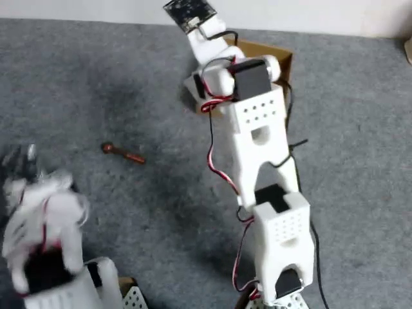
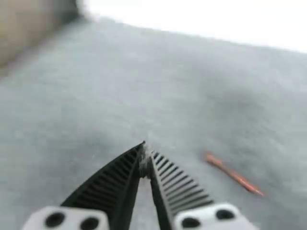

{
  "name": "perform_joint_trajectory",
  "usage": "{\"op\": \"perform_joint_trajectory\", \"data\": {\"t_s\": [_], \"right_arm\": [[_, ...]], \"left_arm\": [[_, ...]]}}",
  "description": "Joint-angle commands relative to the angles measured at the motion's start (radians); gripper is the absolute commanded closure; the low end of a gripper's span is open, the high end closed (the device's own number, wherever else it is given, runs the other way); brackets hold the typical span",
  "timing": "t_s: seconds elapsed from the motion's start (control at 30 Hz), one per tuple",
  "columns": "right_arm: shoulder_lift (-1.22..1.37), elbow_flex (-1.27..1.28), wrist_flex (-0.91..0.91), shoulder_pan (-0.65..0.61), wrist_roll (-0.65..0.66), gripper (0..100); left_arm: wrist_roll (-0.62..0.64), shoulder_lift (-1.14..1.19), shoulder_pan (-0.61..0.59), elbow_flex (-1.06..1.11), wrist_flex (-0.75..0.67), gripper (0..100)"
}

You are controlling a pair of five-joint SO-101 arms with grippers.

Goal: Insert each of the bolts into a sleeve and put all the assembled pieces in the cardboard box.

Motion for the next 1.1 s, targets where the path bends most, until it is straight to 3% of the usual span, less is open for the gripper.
{"op": "perform_joint_trajectory", "data": {"t_s": [0.0,0.2,0.33,0.47,0.67,0.77,0.97,1.07], "right_arm": [[-0.137,0.064,0.021,0.010,-0.012,99.4],[-0.274,0.337,0.021,0.030,-0.014,99.4],[-0.349,0.464,0.021,0.035,-0.014,99.4],[-0.440,0.553,0.021,0.035,-0.014,99.4],[-0.568,0.688,0.021,0.035,-0.015,99.4],[-0.610,0.740,0.019,0.036,-0.054,99.4],[-0.662,0.791,0.018,0.051,-0.063,99.4],[-0.673,0.791,0.018,0.053,-0.063,99.4]], "left_arm": [[0.155,0.440,0.130,-0.196,-0.038,99],[0.311,1.004,0.222,-0.467,0.038,99],[0.376,1.176,0.282,-0.602,0.084,99],[0.505,1.202,0.328,-0.656,0.169,99],[0.709,1.214,0.291,-0.630,0.181,99],[0.717,1.214,0.239,-0.581,0.110,96],[0.720,1.214,0.214,-0.475,0.003,76],[0.738,1.214,0.214,-0.429,-0.063,77]]}}
